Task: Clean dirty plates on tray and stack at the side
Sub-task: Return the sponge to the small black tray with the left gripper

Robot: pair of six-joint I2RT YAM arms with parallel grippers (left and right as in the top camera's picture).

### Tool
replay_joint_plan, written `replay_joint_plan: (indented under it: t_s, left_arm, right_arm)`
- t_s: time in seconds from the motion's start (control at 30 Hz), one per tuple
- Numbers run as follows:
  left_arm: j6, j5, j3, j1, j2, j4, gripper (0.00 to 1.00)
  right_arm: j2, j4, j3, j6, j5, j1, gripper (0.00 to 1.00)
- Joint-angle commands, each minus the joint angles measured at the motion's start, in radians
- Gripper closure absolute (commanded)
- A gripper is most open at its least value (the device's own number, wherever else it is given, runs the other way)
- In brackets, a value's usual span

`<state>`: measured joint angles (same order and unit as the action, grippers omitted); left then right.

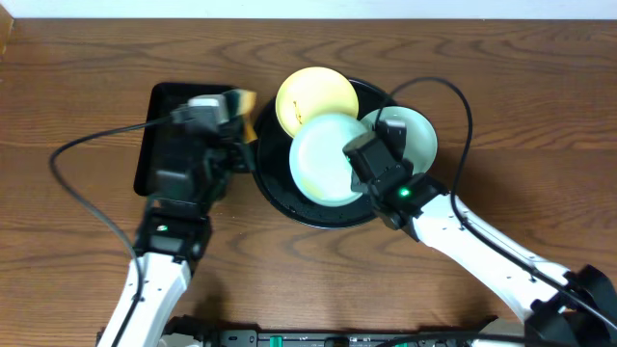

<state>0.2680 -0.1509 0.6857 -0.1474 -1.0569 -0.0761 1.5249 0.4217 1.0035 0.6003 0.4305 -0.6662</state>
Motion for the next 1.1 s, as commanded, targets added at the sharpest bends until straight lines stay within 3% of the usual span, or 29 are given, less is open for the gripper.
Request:
replay_joint_plan:
  t_s: [0.0, 0.3, 0.47, 0.67, 1.07]
  left_arm:
    - [0.074, -0.112, 0.049, 0.094, 0.003, 0.076, 0.92]
    - [0.137, -0.325, 0.055, 0.292, -0.082, 0.273, 0.93]
    - [0.132, -0.434, 0.055, 0.362, -0.180, 0.253, 0.93]
    - [0.066, -0.441, 0.055, 0.372, -0.267, 0.138, 0.92]
    - [0.130, -0.441, 0.055, 0.373, -0.275, 0.142, 0.92]
  right_arm:
    - [-0.029, -0.016, 0.059, -0.261, 0.184, -0.010, 0.99]
    - [-0.029, -0.154, 0.077, -0.645, 0.524, -0.134, 0.99]
    - [-0.029, -0.262, 0.077, -0.824, 0.687, -0.262, 0.99]
    - [-0.028, -0.330, 0.077, -0.844, 0.778, -0.332, 0.99]
    - [-0.028, -0.334, 0.076, -0.793, 0.787, -0.338, 0.99]
